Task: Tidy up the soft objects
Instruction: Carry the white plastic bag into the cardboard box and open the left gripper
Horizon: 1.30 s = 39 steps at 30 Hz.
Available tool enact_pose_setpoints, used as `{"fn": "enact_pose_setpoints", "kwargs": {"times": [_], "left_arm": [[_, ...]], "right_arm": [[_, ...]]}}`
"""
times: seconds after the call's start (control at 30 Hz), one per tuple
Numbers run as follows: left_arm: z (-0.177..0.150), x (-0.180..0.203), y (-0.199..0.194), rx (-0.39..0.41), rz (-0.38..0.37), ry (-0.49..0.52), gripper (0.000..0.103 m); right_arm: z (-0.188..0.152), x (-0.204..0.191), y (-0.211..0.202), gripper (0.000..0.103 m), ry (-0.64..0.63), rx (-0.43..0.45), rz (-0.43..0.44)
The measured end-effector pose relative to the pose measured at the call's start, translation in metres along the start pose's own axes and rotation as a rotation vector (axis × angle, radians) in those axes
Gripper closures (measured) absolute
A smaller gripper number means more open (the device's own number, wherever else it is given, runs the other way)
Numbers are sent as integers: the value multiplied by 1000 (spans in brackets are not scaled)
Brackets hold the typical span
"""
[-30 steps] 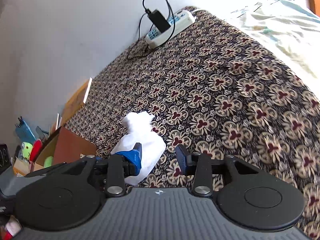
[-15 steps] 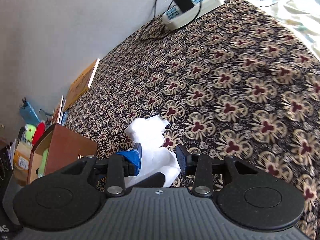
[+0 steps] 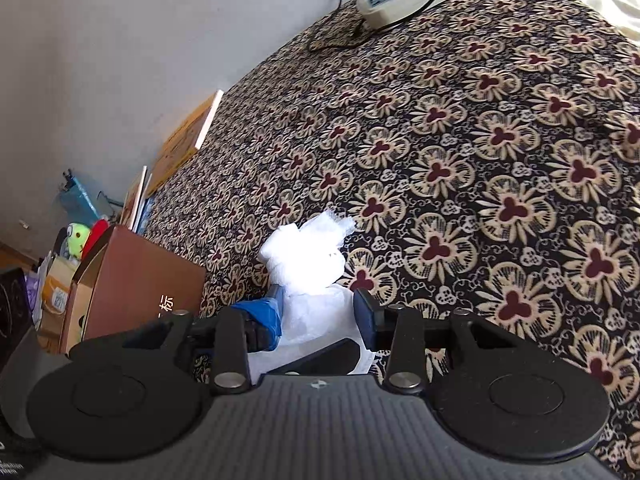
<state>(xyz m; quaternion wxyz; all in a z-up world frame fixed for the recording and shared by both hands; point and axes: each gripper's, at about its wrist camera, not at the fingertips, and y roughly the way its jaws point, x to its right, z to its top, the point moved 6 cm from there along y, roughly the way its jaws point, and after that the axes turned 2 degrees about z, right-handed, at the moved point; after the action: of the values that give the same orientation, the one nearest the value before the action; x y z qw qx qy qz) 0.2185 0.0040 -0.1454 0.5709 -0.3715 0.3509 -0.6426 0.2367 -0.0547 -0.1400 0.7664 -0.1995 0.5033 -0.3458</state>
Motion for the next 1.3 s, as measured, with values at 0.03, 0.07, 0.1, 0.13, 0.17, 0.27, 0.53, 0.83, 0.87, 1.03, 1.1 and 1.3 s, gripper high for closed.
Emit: {"fn": "enact_pose_setpoints", "kwargs": {"times": [0.03,0.07,0.1,0.13,0.17,0.27,0.53,0.83,0.87,1.03,1.1,1.3], "left_arm": [[0,0,0,0,-1,-1,45],[0,0,0,1,-3,-4,46],[0,0,0,2,-9,-7,48],[0,0,-1,3,-16,-9,49],[0,1,-2,5,-20,-7,51],[-1,5,-7,12,-32,2,56],[-14,22,-33,49,-91,39,60],[-30,35,-89,177,-128,136,61],[-31,33,-96,192,-129,143,61],[-35,10,-133,265,-140,133,61],[-39,-5,-150,290,-144,118,61],[-49,-62,-190,346,-120,79,60]], "right_arm": [[0,1,0,81,1,1,8],[0,1,1,82,4,1,15],[0,2,0,83,11,2,24],[-1,2,-1,83,20,4,35],[-2,3,-3,83,28,6,45],[-6,4,-9,84,41,8,65],[-20,-1,-45,85,33,46,83],[-36,-38,-85,84,-63,152,90],[-38,-45,-87,84,-75,167,95],[-43,-84,-91,84,-125,237,143],[-45,-104,-89,84,-150,255,164],[-54,-163,-70,84,-242,278,217]]}}
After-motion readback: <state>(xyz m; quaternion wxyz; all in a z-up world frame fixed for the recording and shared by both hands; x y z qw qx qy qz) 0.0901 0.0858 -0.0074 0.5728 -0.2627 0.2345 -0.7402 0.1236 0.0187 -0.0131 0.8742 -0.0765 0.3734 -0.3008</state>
